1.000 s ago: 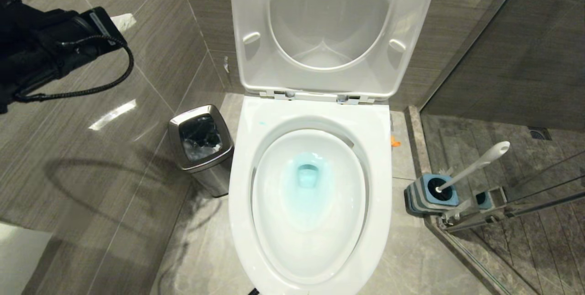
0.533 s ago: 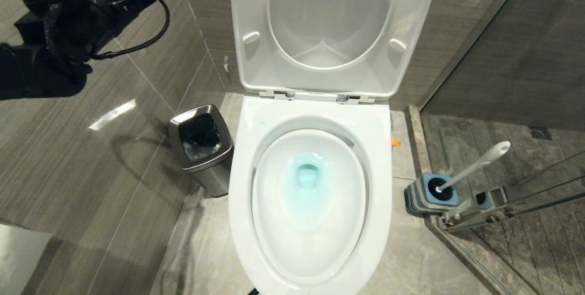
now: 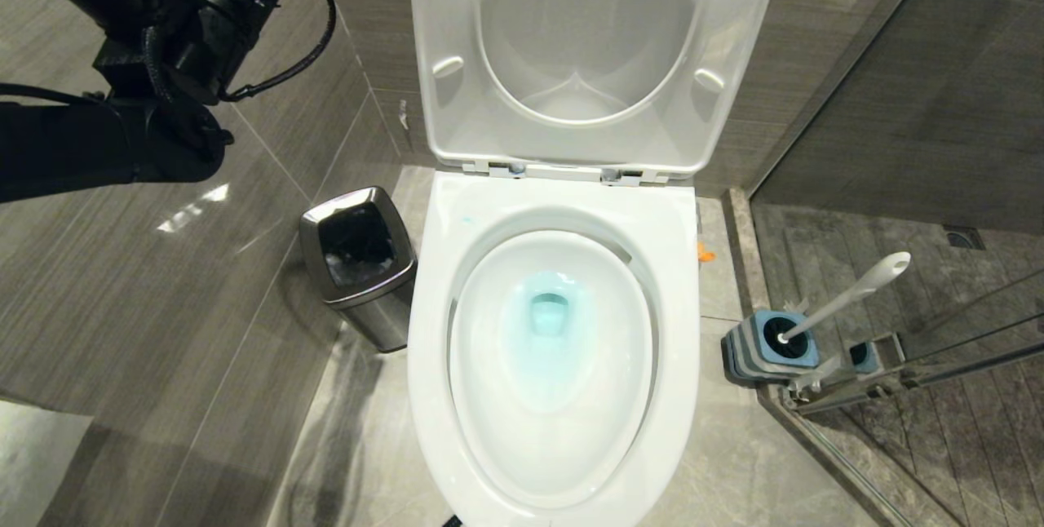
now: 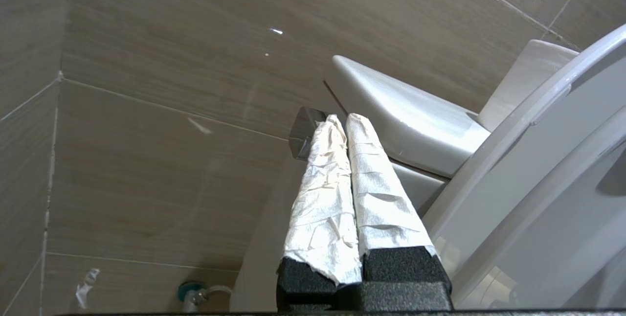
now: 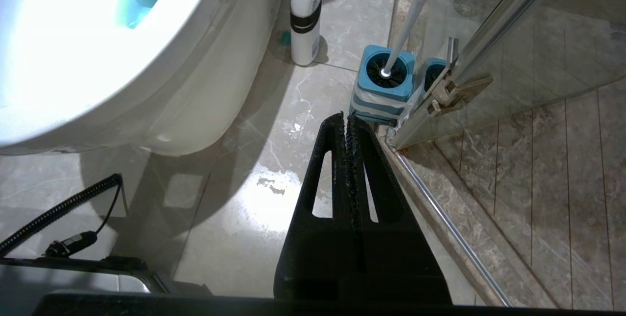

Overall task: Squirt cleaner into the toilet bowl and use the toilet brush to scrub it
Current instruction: Flush the toilet

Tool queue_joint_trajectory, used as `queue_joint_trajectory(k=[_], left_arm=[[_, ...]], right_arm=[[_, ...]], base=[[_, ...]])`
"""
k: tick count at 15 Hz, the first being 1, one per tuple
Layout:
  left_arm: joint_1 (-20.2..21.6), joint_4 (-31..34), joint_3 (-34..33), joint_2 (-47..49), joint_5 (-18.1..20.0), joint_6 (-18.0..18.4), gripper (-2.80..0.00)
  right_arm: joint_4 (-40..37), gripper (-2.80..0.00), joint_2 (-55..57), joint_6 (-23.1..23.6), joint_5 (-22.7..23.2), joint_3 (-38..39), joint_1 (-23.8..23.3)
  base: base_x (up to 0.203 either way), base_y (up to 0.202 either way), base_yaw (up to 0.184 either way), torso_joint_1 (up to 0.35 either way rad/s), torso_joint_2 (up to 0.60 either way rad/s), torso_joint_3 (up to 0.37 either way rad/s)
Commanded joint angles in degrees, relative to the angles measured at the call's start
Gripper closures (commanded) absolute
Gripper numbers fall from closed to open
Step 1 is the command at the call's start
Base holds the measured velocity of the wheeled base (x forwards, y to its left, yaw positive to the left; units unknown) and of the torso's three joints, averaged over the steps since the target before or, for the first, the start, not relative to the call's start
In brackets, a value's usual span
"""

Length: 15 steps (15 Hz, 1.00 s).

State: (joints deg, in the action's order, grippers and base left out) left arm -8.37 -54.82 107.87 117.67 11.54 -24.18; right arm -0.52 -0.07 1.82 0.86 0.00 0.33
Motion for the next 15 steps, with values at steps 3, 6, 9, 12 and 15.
queue_joint_trajectory(k=[3, 6, 9, 12, 15], left_arm=[[3.04, 2.14, -1.71, -7.06, 1.09, -0.05, 0.00], [7.30, 15.03, -4.82, -12.01, 6.05, -0.49, 0.00], [9.84, 24.18, -5.66, -14.86, 7.34, 3.73, 0.00], [11.77, 31.32, -6.68, -16.62, 7.21, 8.78, 0.00], [12.33, 33.34, -7.33, -17.36, 7.04, 9.05, 0.00]], right_arm=[[-0.01, 0.00, 0.07, 0.03, 0.02, 0.09, 0.02], [-0.01, 0.00, 0.07, 0.03, 0.02, 0.00, 0.02], [-0.01, 0.00, 0.07, 0.03, 0.02, 0.00, 0.02], [-0.01, 0.00, 0.07, 0.03, 0.02, 0.09, 0.02], [-0.01, 0.00, 0.07, 0.03, 0.02, 0.09, 0.02]], base=[[0.000, 0.000, 0.000, 0.000, 0.00, 0.000], [0.000, 0.000, 0.000, 0.000, 0.00, 0.000], [0.000, 0.000, 0.000, 0.000, 0.00, 0.000], [0.000, 0.000, 0.000, 0.000, 0.00, 0.000], [0.000, 0.000, 0.000, 0.000, 0.00, 0.000]])
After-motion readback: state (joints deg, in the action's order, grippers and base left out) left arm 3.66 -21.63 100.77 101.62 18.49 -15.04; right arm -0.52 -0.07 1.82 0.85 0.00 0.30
